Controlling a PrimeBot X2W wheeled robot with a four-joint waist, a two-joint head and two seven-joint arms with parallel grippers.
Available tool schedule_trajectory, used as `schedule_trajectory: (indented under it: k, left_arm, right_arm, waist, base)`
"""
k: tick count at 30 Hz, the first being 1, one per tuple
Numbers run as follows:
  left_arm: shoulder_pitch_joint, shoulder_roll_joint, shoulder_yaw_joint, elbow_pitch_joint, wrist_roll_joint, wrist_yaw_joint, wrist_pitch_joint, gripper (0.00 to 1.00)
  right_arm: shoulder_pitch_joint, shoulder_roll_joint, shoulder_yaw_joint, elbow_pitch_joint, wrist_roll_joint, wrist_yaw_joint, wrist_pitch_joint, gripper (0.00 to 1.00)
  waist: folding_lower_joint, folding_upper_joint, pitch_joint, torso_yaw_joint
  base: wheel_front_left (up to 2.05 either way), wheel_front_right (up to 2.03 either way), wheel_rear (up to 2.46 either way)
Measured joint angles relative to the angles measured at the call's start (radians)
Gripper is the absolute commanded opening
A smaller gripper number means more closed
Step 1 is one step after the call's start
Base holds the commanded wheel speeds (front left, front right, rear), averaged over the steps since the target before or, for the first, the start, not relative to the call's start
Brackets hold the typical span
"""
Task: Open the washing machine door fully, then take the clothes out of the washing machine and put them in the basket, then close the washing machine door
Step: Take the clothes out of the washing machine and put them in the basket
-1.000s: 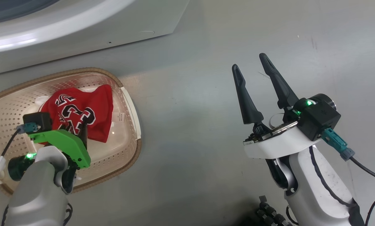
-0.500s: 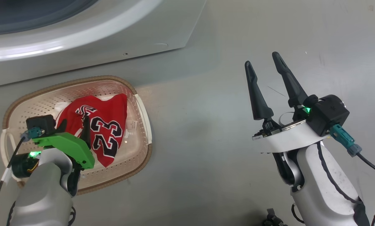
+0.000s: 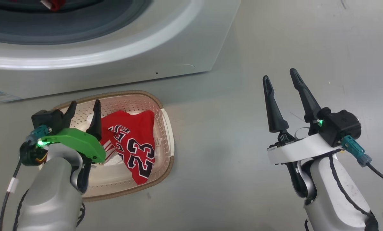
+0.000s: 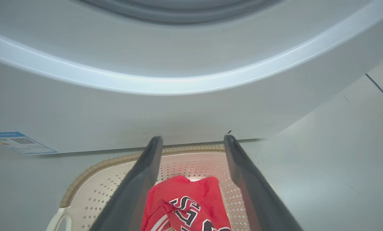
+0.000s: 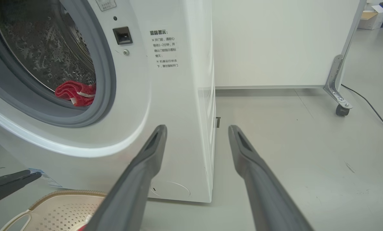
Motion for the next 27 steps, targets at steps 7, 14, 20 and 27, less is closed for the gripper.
schedule_trajectory:
  k: [7,14,20,27]
  left_arm:
    - [0.021,-0.002,0.005,-0.108,0.023,-0.001,-0.003,1.0]
    - [0.069,-0.001,0.051,-0.268,0.072,0.0,-0.003,1.0]
    - [0.15,-0.001,0.061,-0.354,0.105,0.01,-0.003,1.0]
    - [0.264,-0.002,0.063,-0.417,0.126,0.027,-0.003,1.0]
  right_arm:
    - [0.049,0.0,-0.017,0.022,-0.006,0.015,0.0,1.0]
    - [0.102,0.0,-0.034,0.046,-0.015,0.023,0.0,1.0]
    - [0.149,0.001,-0.048,0.058,-0.015,0.024,0.0,1.0]
    - [0.2,0.001,-0.07,0.068,-0.015,0.024,0.0,1.0]
  waist:
    - [-0.0001,0.0,-0.073,0.035]
    - [0.0,0.0,-0.151,0.063]
    - [0.0,0.0,-0.22,0.08]
    - [0.0,0.0,-0.296,0.096]
  base:
    - [0.0,0.0,0.0]
    - [0.0,0.0,0.0]
    - [0.0,0.0,0.0]
    - [0.0,0.0,0.0]
